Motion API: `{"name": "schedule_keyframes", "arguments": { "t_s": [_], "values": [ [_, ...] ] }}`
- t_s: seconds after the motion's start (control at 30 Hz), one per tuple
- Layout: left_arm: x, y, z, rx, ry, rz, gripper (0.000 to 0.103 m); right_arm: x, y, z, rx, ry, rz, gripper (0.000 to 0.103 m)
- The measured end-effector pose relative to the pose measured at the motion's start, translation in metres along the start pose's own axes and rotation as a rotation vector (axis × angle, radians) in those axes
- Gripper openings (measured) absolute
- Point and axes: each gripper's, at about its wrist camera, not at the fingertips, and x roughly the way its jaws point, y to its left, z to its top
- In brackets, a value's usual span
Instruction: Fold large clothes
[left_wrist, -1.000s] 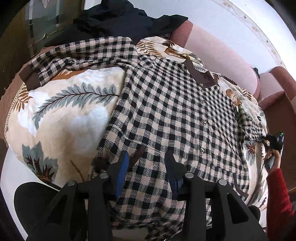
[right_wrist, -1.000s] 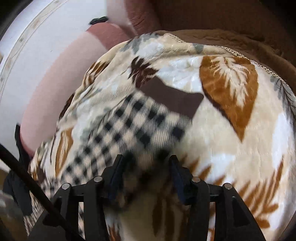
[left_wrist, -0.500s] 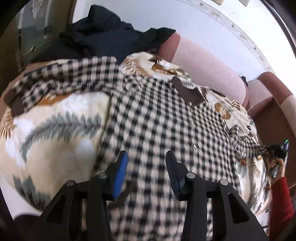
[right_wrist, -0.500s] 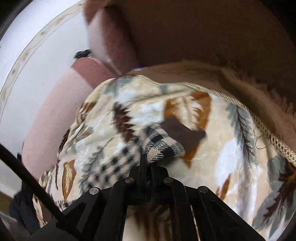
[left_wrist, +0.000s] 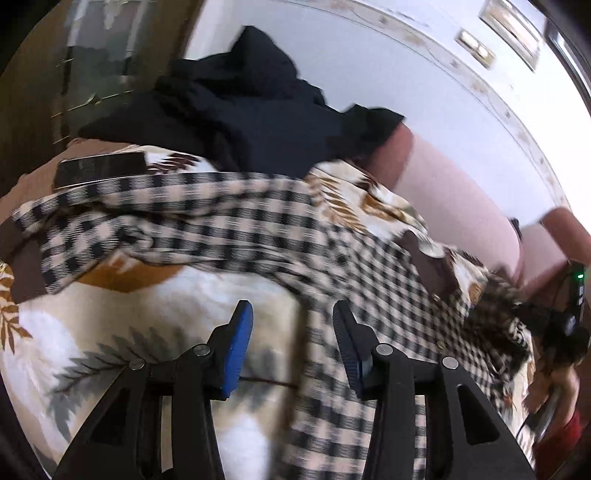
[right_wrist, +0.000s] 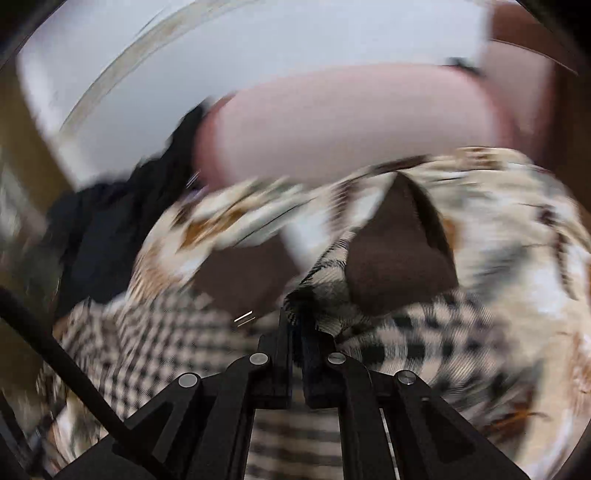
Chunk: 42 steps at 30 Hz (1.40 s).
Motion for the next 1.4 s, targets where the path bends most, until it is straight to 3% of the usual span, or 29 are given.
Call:
{"name": "schedule_keyframes", "arguments": {
  "t_s": [0.1,0.23,0.3,0.37,0.47,0.5,0.57,0.7,0.77,0.9,1.1,1.23,1.33,1.37,1.4],
  "values": [
    [0.004,0.018,0.001,-0.023,-0.002,0.026,0.048,0.041,0.056,-0.027,-0.111,0.077,0.03,0.004],
    [0.012,0.029,0.008,-0.049,0.014,0.008,0.049,0.083,0.115,-0.067,-0.309,0.18,0.059,0.008],
    [0.013,0.032,0.01,-0.067,0.016,-0.007,0.049,0.088,0.136,-0.084,-0.397,0.204,0.085,0.015],
    [0.014,0.031,0.013,-0.083,0.016,-0.035,0.049,0.082,0.147,-0.093,-0.429,0.236,0.167,0.018],
    [0.017,0.019,0.016,-0.088,0.022,-0.087,0.049,0.061,0.145,-0.099,-0.436,0.254,0.235,0.02],
    [0.019,0.012,0.017,-0.081,0.027,-0.105,0.049,0.054,0.141,-0.1,-0.43,0.246,0.236,0.026],
    [0.027,-0.006,0.019,-0.054,0.042,-0.137,0.052,0.039,0.125,-0.101,-0.397,0.226,0.232,0.038],
    [0.057,-0.052,0.017,0.026,0.125,-0.201,0.059,0.01,0.076,-0.102,-0.302,0.201,0.181,0.039],
    [0.069,-0.071,0.014,0.07,0.153,-0.191,0.059,0.0,0.056,-0.1,-0.271,0.196,0.153,0.039],
    [0.078,-0.087,0.009,0.121,0.135,-0.121,0.059,-0.006,0.044,-0.092,-0.285,0.181,0.109,0.04],
    [0.064,-0.063,0.021,0.099,0.055,-0.03,0.059,0.023,0.113,-0.097,-0.53,0.144,0.061,0.045],
    [0.056,-0.039,0.035,0.024,0.034,-0.022,0.059,0.061,0.162,-0.102,-0.666,0.119,-0.012,0.045],
    [0.053,-0.027,0.04,0.006,0.021,-0.002,0.059,0.097,0.175,-0.098,-0.712,0.124,-0.105,0.043],
    [0.052,-0.025,0.041,0.007,0.016,0.007,0.059,0.103,0.176,-0.095,-0.717,0.123,-0.126,0.036],
    [0.049,-0.022,0.042,0.011,0.01,0.012,0.059,0.109,0.174,-0.088,-0.711,0.137,-0.137,0.01]
  ]
}}
